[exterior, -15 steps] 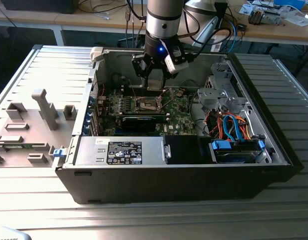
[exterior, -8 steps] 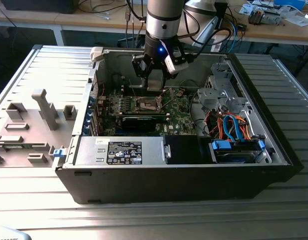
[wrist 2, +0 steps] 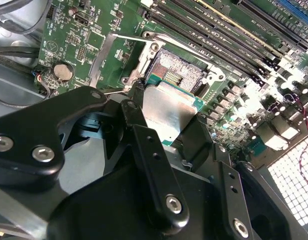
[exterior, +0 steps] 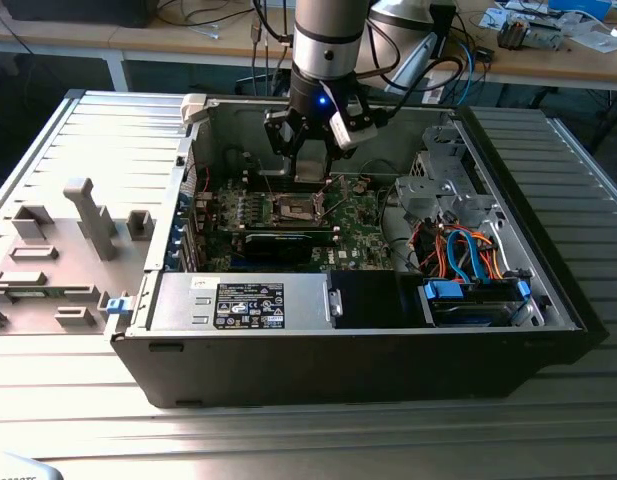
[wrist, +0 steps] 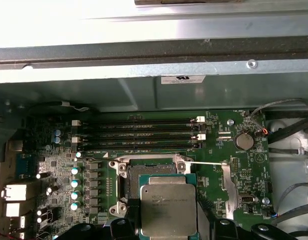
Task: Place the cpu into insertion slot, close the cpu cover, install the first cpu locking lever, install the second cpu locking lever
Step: 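Place the cpu into insertion slot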
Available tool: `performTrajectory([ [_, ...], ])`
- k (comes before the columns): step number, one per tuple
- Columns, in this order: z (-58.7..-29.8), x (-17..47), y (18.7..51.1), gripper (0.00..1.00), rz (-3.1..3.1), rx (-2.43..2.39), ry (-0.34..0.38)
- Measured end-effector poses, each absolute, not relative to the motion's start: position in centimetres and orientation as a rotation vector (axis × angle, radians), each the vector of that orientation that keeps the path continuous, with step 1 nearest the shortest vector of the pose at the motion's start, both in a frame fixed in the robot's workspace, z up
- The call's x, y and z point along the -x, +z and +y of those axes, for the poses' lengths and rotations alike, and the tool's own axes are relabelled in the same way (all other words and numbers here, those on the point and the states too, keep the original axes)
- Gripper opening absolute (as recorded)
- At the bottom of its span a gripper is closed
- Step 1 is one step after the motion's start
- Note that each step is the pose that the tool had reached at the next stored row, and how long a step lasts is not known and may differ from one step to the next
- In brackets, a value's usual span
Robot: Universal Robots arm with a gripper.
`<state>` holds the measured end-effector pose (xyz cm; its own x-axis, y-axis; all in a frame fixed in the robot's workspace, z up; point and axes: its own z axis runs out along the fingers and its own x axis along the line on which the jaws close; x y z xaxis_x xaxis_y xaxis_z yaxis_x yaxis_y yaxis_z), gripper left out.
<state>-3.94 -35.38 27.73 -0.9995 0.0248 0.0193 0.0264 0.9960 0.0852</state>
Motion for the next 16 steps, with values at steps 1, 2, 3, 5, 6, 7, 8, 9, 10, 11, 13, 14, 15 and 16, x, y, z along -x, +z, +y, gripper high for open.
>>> performTrajectory([
  [1, -35.38, 3.94, 27.71, 0.54, -3.12, 0.04, -0.134],
  [2, -35.38, 3.94, 27.68, 0.54, -3.12, 0.04, -0.134],
  [3, -35.38, 3.94, 27.67, 0.54, -3.12, 0.04, -0.134],
  [5, -35.39, 3.94, 27.6, 0.54, -3.12, 0.04, -0.134],
  [6, -35.39, 3.94, 27.58, 0.54, -3.12, 0.04, -0.134],
  [7, -35.4, 3.94, 27.57, 0.54, -3.12, 0.04, -0.134],
  [8, -35.4, 3.94, 27.54, 0.54, -3.12, 0.04, -0.134],
  [9, -35.4, 3.94, 27.51, 0.54, -3.12, 0.04, -0.134],
  [10, -35.4, 3.94, 27.48, 0.54, -3.12, 0.04, -0.134],
  [11, -35.4, 3.94, 27.44, 0.54, -3.12, 0.04, -0.134],
  [13, -35.41, 3.94, 27.38, 0.54, -3.12, 0.04, -0.134],
  [14, -35.41, 3.95, 27.35, 0.54, -3.12, 0.04, -0.134],
  [15, -35.41, 3.98, 27.31, 0.54, -3.12, 0.04, -0.134],
  [16, -35.41, 4.01, 27.28, 0.54, -3.12, 0.04, -0.134],
])
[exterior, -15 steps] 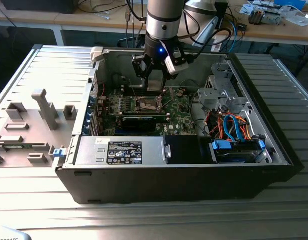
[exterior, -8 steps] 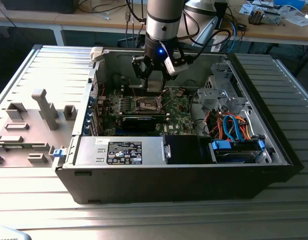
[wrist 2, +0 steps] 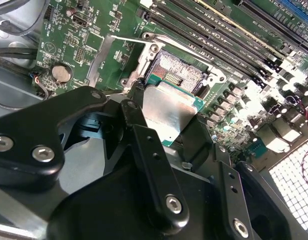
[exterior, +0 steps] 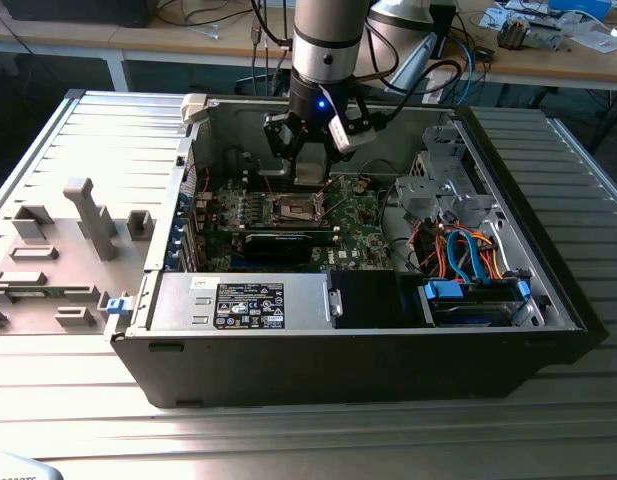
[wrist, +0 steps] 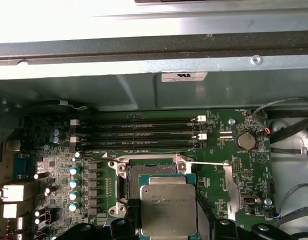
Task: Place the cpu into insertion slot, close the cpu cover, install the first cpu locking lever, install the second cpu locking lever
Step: 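Place the cpu into insertion slot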
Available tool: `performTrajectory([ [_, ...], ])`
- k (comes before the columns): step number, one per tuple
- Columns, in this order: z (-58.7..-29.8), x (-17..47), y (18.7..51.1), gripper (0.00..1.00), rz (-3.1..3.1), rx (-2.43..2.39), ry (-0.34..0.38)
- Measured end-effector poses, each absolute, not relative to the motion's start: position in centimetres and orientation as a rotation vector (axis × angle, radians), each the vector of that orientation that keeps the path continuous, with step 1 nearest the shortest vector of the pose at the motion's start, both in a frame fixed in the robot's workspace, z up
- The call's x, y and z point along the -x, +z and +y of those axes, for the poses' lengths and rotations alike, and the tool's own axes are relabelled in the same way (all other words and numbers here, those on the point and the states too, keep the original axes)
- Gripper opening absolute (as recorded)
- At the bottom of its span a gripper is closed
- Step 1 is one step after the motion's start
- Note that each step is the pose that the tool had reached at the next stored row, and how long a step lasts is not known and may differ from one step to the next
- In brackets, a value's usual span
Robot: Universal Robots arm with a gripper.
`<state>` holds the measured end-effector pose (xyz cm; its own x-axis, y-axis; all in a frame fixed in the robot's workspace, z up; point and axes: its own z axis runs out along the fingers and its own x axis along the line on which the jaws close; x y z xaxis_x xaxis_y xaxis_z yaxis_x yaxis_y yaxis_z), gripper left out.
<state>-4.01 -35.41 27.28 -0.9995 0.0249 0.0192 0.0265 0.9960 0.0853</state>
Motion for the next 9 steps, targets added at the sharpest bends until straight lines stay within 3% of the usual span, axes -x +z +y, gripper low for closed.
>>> performTrajectory([
  [9, -35.41, 4.39, 26.98, 0.54, -3.12, 0.04, -0.133],
])
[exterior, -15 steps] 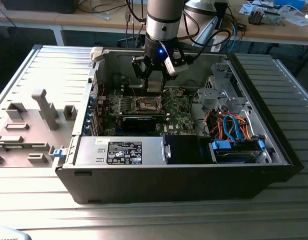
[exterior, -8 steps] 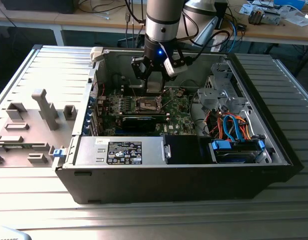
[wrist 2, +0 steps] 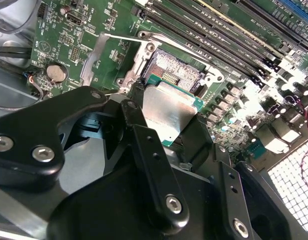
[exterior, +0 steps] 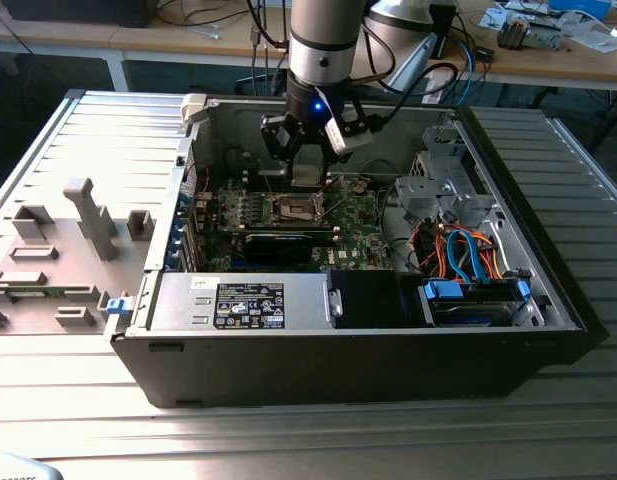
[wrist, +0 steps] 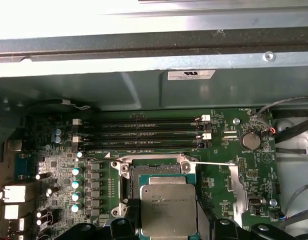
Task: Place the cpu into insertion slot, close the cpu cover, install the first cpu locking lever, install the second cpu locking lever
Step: 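Place the cpu into insertion slot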
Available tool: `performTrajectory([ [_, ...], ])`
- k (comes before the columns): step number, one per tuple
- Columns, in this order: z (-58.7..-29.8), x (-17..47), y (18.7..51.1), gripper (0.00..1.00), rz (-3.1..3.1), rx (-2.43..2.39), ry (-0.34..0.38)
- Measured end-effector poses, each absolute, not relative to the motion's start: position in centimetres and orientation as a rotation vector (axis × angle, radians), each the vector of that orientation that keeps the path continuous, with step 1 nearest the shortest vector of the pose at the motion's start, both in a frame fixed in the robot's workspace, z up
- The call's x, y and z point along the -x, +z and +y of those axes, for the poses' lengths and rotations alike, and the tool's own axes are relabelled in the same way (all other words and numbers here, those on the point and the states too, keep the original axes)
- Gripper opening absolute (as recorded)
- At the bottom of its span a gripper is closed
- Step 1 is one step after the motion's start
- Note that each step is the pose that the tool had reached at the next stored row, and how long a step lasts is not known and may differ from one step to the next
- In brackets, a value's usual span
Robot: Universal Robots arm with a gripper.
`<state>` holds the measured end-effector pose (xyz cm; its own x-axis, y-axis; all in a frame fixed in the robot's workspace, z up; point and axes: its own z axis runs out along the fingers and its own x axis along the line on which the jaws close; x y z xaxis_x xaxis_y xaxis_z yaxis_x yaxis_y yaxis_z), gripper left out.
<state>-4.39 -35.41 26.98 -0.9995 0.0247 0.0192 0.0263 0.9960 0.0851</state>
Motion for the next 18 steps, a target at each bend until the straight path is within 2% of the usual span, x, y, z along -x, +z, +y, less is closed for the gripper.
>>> performTrajectory([
  [18, -35.42, 4.41, 26.93, 0.54, -3.121, 0.091, -0.134],
])
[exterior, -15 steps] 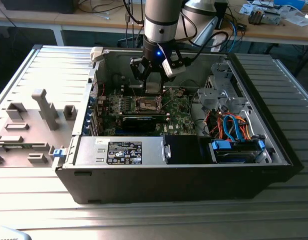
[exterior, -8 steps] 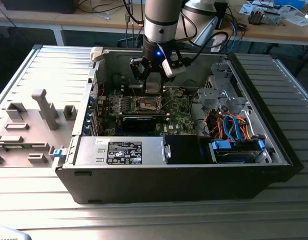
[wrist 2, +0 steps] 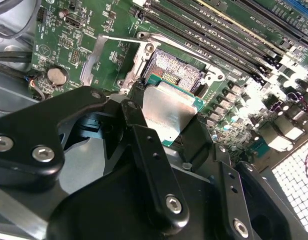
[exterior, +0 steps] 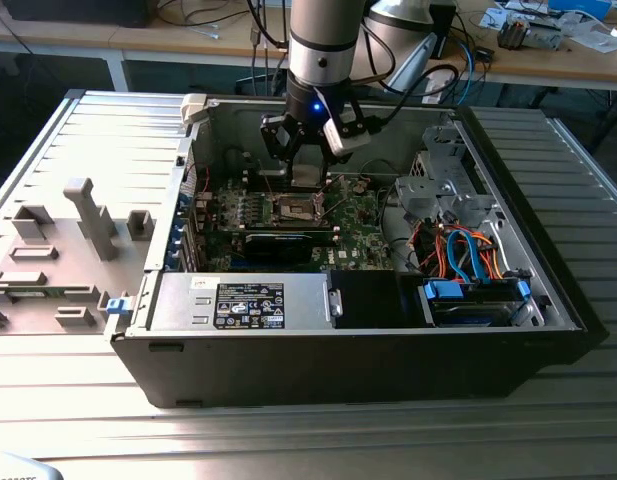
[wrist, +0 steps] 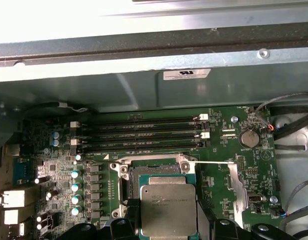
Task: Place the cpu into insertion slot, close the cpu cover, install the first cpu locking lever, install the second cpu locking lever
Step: 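Place the cpu into insertion slot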
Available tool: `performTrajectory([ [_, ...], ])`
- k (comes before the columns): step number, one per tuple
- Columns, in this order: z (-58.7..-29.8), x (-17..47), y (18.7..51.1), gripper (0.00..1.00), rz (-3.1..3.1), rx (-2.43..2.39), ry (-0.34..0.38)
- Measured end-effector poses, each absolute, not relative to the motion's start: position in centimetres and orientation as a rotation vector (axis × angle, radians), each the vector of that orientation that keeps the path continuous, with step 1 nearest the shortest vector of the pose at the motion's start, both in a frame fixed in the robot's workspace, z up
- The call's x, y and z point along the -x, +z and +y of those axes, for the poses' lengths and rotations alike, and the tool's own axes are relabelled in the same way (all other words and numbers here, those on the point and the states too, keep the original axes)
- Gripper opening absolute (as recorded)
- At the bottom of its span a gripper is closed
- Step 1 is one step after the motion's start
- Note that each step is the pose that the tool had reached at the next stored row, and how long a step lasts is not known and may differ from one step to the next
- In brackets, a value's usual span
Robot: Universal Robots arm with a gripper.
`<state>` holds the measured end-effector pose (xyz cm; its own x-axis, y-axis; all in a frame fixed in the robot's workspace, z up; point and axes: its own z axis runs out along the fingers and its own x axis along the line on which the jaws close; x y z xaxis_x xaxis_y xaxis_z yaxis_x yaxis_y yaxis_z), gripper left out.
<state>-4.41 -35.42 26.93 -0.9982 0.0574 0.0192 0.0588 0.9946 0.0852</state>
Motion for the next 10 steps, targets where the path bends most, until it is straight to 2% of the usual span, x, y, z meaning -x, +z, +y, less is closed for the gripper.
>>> performTrajectory([
  [10, -35.41, 4.44, 26.9, 0.54, -3.121, 0.104, -0.13],
])
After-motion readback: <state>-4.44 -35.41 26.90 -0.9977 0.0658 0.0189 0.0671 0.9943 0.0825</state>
